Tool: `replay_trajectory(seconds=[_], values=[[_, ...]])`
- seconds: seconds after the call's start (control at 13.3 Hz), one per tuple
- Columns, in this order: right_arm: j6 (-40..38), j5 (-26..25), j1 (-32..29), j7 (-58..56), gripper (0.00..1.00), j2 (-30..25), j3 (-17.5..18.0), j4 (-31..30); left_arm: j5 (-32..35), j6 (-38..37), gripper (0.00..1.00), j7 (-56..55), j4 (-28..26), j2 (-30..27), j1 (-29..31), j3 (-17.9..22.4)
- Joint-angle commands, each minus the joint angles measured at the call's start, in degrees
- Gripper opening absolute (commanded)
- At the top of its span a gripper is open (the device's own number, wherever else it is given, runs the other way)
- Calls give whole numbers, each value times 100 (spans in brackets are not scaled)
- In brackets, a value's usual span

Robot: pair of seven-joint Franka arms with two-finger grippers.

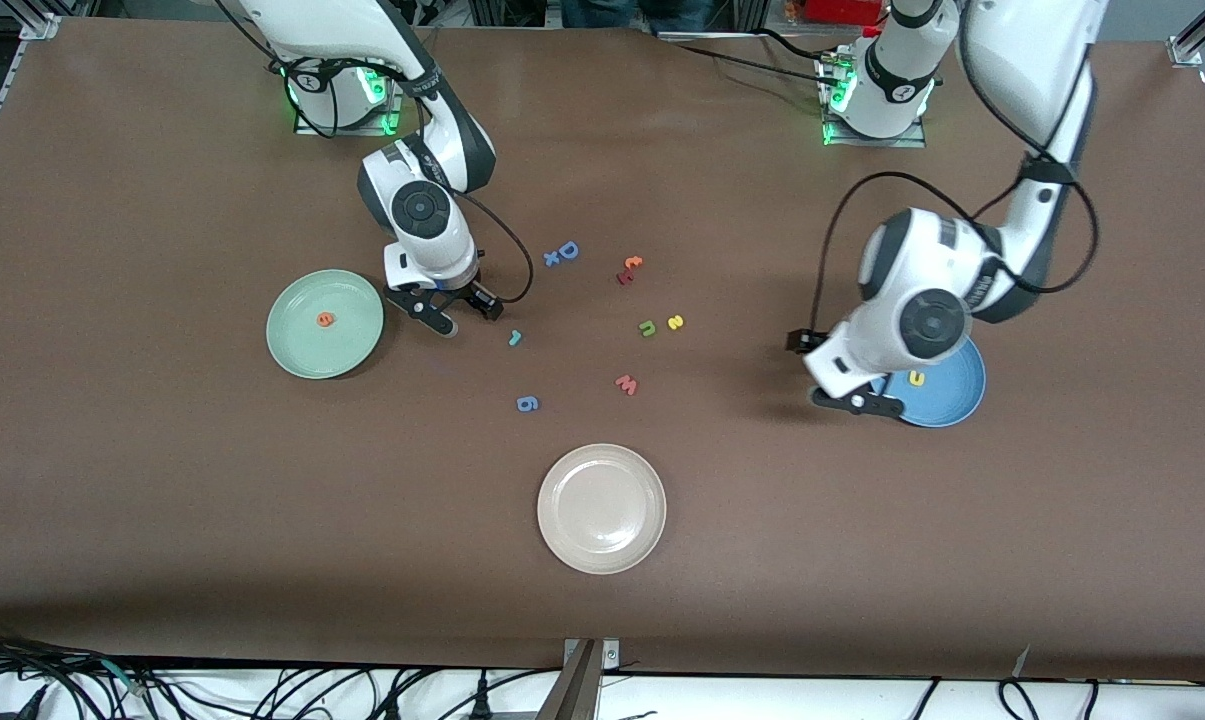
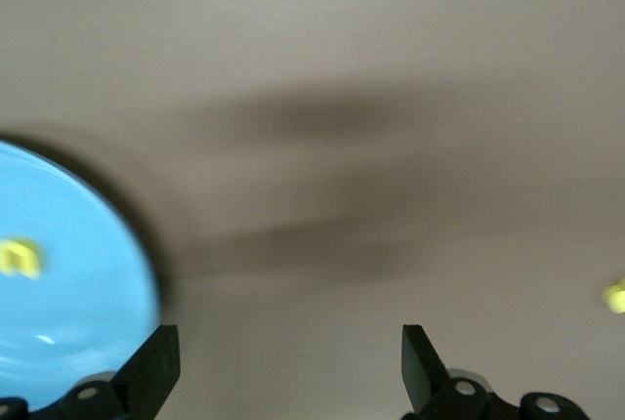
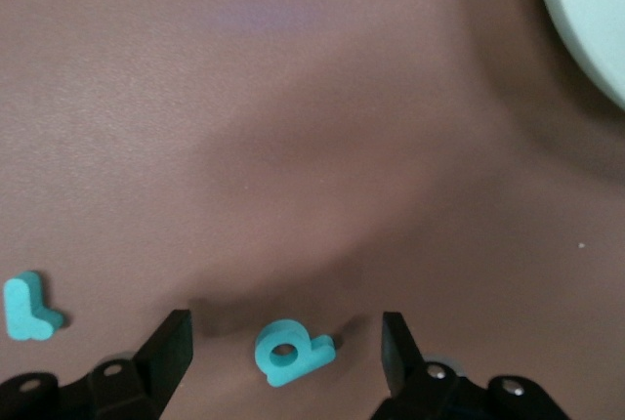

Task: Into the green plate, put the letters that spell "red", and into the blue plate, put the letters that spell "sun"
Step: 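Grasp the teal letter with the right gripper while the left gripper releases yellow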

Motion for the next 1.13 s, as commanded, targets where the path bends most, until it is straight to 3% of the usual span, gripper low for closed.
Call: replay_trajectory(seconds=[0.0, 0.15, 0.38, 0.53, 0.68, 0.83, 0.98, 1.06], values=[[341, 61, 26, 279, 73, 57, 86, -156, -171, -34, 100, -1205, -53, -99, -371, -201], [377, 69, 26, 384, 73, 75, 95, -165, -102, 150, 100, -1779, -9, -82, -661, -403], [351, 69, 26, 516, 70, 49, 236, -226, 668, 423, 100, -1056, -9, -64, -706, -719], [359, 69, 26, 516, 58, 49, 236, -253, 1041, 651, 100, -142, -18, -29, -715, -852], [351, 69, 26, 508, 38, 40, 236, -262, 1129, 1037, 100, 868, -62, 76, -812, -852], [333, 69, 17, 455, 29, 22, 227, -262, 1138, 1484, 99, 1652, -123, 234, -873, -852], [324, 61, 17, 420, 13, -4, 218, -262, 1138, 2072, 100, 2120, -342, 357, -926, -861], [281, 61, 17, 411, 12, -39, 218, -244, 1138, 2502, 99, 2208, -578, 401, -935, -852]])
